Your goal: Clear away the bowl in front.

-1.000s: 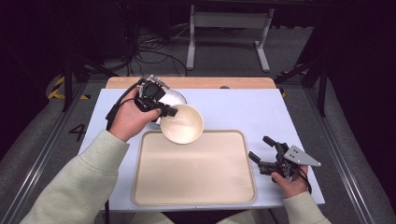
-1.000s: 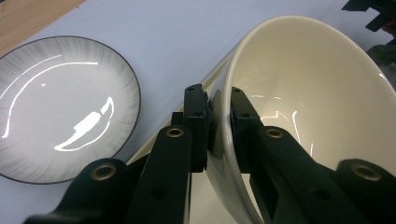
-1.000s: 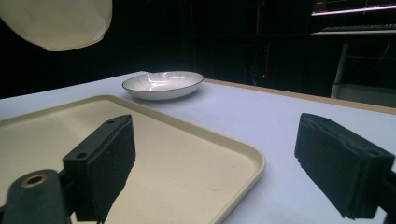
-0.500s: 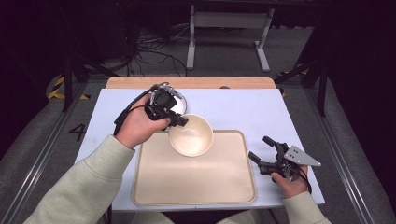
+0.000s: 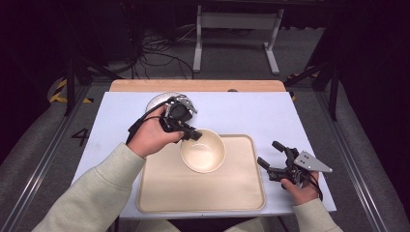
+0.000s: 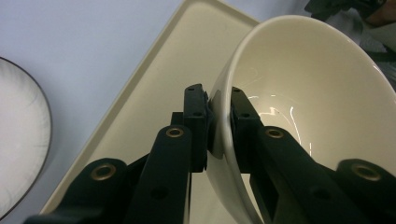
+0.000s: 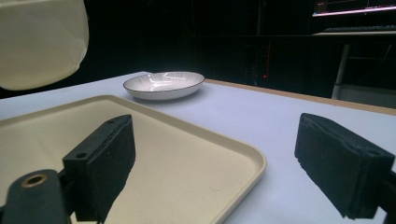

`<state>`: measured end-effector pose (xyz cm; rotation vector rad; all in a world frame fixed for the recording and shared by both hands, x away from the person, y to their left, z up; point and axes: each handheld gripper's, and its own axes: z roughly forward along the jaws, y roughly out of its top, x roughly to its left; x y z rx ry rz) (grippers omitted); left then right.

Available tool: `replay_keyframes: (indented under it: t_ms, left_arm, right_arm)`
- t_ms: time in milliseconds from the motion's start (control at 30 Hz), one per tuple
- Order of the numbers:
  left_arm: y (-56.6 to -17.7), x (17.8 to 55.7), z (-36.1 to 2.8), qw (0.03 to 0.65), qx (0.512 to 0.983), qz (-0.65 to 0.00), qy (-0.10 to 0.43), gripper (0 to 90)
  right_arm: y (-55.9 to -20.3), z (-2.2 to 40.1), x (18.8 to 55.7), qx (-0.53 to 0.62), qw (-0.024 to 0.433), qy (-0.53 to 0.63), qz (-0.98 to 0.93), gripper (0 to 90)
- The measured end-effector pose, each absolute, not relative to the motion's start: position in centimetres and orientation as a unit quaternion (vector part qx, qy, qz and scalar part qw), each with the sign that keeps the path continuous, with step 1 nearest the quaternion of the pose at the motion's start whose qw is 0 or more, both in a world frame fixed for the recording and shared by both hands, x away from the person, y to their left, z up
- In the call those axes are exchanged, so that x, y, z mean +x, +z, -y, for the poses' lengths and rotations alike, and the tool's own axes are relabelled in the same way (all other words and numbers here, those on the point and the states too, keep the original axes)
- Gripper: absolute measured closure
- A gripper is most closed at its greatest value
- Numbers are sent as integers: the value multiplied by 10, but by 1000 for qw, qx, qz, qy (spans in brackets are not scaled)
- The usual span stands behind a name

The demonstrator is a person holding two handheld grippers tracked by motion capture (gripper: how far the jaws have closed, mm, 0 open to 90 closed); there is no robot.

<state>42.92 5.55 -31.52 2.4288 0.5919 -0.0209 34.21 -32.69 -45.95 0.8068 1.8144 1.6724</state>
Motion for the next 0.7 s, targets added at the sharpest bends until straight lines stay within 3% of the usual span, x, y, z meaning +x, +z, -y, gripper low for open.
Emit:
replay_keyframes:
  t_ms: [700]
  left_arm:
    - [-352, 431, -35, 277, 942, -188, -25, 813]
  right_arm:
    - [-460, 327, 342, 300, 269, 621, -672, 135]
